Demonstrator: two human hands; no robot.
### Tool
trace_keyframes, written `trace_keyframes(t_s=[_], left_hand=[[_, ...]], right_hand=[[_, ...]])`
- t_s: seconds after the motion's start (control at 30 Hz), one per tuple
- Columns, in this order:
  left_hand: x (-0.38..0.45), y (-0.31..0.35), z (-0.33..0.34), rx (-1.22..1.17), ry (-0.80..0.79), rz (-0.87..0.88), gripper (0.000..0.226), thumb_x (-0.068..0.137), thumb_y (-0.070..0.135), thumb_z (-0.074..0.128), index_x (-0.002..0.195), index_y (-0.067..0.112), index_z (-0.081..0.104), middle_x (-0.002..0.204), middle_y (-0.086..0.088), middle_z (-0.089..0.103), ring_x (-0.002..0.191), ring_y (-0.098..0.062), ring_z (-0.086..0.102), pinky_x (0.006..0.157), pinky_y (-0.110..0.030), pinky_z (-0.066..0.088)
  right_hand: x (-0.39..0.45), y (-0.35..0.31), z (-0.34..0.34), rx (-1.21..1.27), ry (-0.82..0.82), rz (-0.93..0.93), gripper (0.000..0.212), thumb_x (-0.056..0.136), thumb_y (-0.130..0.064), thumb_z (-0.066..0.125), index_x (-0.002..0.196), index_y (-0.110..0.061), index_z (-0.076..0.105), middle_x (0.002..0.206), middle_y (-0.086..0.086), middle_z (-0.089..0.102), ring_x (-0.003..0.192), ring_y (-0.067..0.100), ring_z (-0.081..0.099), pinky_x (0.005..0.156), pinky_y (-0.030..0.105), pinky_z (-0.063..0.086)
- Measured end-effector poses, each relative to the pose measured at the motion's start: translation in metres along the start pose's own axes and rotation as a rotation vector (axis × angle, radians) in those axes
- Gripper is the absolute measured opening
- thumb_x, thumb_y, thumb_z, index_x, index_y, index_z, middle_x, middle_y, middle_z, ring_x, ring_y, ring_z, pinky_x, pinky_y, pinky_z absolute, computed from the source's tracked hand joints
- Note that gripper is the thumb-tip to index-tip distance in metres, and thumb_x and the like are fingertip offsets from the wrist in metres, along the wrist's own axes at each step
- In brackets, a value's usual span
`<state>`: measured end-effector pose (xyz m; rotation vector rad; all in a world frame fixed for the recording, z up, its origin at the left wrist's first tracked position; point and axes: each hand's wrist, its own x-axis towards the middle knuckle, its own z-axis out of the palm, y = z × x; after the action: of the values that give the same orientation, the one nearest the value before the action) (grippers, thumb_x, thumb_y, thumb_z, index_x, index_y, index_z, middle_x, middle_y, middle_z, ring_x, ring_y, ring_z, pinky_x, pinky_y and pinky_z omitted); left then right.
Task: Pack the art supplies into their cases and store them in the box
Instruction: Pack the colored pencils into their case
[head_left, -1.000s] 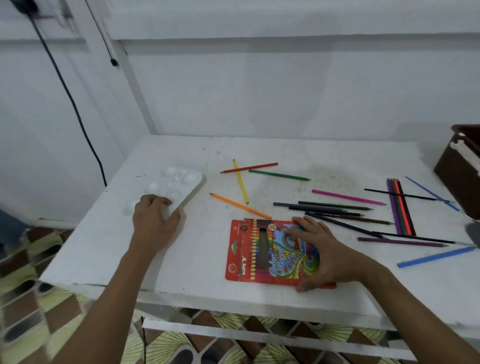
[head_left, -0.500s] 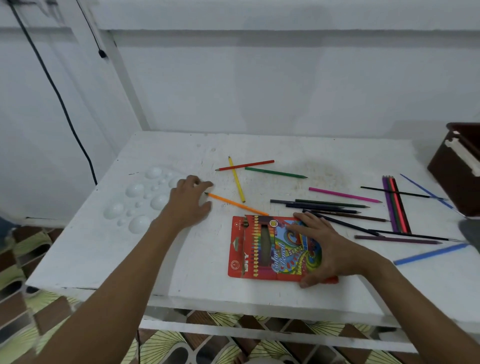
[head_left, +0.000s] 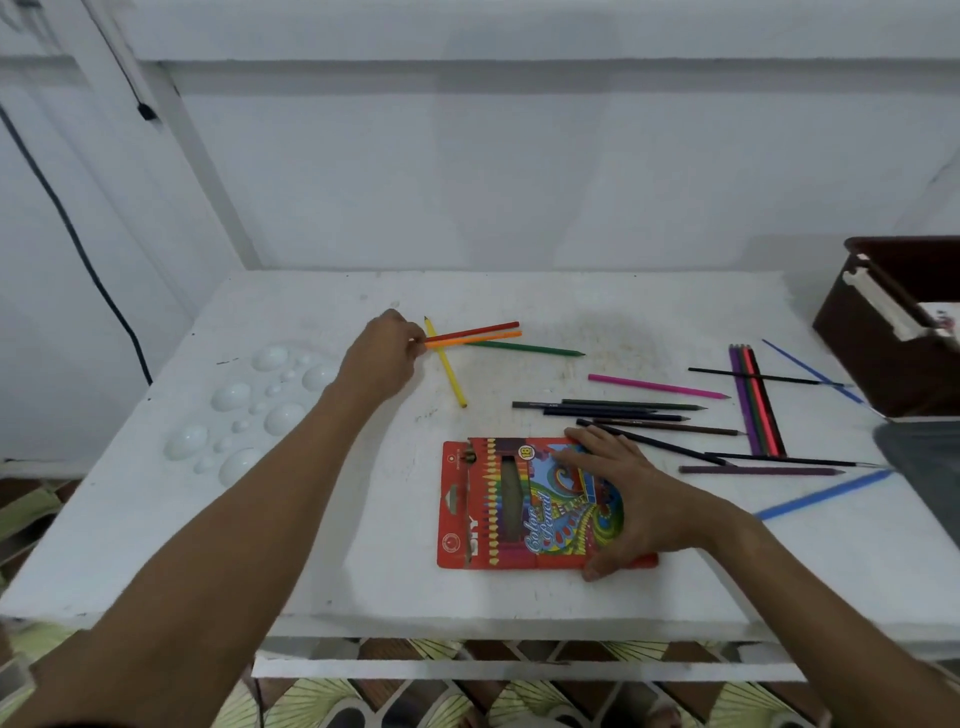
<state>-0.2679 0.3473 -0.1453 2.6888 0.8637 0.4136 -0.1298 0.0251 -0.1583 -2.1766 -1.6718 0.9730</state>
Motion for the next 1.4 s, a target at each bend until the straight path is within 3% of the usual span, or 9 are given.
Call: trace_keyframes(t_s=[0.17,0.33,0.43,0.53,0.6,0.7,1.0,1.23,1.4], left_hand=[[0.016,0.009,0.013,-0.026,-0.027,-0.058,0.020,0.093,0.014,0.056,0.107,0.009,0.069,0.104,-0.013,0.064,0.097,-0.030,0.059,0.081,-0.037,0.048],[0.012,0.007,0.018,-0.019,-0.037,-0.088,0.017,0.091,0.013,0.054,0.099,0.010,0.069,0.091,-0.011,0.068,0.087,-0.030,0.061,0.072,-0.034,0.048],[0.008,0.006,0.015,-0.020,-0.033,-0.061,0.019,0.091,0.009,0.055,0.103,0.008,0.069,0.093,-0.012,0.069,0.087,-0.030,0.061,0.075,-0.035,0.049],[-0.009,0.005,0.007,-0.001,-0.036,-0.036,0.017,0.089,0.003,0.053,0.086,0.008,0.069,0.090,-0.015,0.069,0.084,-0.032,0.061,0.073,-0.037,0.046],[-0.032,0.006,-0.002,-0.022,0.028,-0.020,0.017,0.089,0.003,0.055,0.083,0.009,0.070,0.088,-0.013,0.069,0.081,-0.029,0.061,0.066,-0.032,0.042],[-0.082,0.007,-0.023,-0.081,0.098,0.025,0.015,0.087,0.006,0.064,0.097,0.007,0.074,0.094,-0.006,0.071,0.084,-0.022,0.063,0.071,-0.021,0.036],[-0.178,-0.041,-0.055,-0.039,-0.121,0.089,0.021,0.074,-0.008,0.073,0.084,0.011,0.076,0.084,0.003,0.069,0.068,-0.009,0.057,0.067,-0.008,0.036],[-0.170,-0.024,-0.034,-0.047,-0.154,0.176,0.020,0.078,-0.004,0.070,0.088,0.012,0.076,0.083,0.000,0.067,0.070,-0.019,0.065,0.063,-0.010,0.037],[-0.155,0.005,-0.015,-0.041,-0.162,0.257,0.018,0.083,0.004,0.068,0.097,0.013,0.075,0.087,-0.004,0.066,0.071,-0.021,0.064,0.065,-0.022,0.042]], right_hand=[[-0.001,0.000,0.001,0.006,0.012,-0.008,0.107,0.052,-0.064,0.079,0.132,-0.061,0.008,0.147,-0.031,-0.015,0.138,-0.001,-0.024,0.119,0.040,0.001],[-0.002,0.001,0.001,0.014,0.013,-0.004,0.109,0.053,-0.062,0.080,0.136,-0.057,0.008,0.151,-0.027,-0.014,0.138,-0.001,-0.024,0.119,0.040,0.000],[-0.003,-0.001,0.000,0.009,0.007,0.005,0.111,0.054,-0.061,0.081,0.137,-0.056,0.007,0.152,-0.025,-0.014,0.138,0.001,-0.024,0.119,0.040,-0.001],[-0.003,-0.003,-0.002,-0.004,0.000,0.009,0.113,0.054,-0.061,0.081,0.139,-0.053,0.006,0.152,-0.024,-0.015,0.137,-0.001,-0.024,0.118,0.039,-0.001],[-0.003,-0.005,-0.002,-0.015,-0.001,0.016,0.116,0.054,-0.061,0.081,0.142,-0.050,0.006,0.153,-0.022,-0.015,0.135,-0.002,-0.024,0.117,0.038,-0.003],[-0.003,-0.006,-0.003,-0.043,0.002,0.012,0.119,0.056,-0.060,0.080,0.146,-0.043,0.005,0.155,-0.018,-0.015,0.133,-0.003,-0.025,0.116,0.035,-0.007],[-0.003,-0.003,-0.005,0.032,-0.015,0.009,0.119,0.049,-0.065,0.080,0.144,-0.047,0.010,0.153,-0.024,-0.008,0.137,-0.003,-0.016,0.119,0.043,0.001],[-0.003,-0.003,-0.003,0.040,-0.007,0.004,0.117,0.048,-0.067,0.077,0.141,-0.051,0.009,0.153,-0.023,-0.009,0.136,-0.002,-0.018,0.119,0.044,0.000],[-0.003,-0.002,-0.002,0.014,-0.004,0.011,0.116,0.053,-0.060,0.081,0.144,-0.047,0.010,0.154,-0.022,-0.010,0.137,-0.001,-0.019,0.119,0.045,0.002]])
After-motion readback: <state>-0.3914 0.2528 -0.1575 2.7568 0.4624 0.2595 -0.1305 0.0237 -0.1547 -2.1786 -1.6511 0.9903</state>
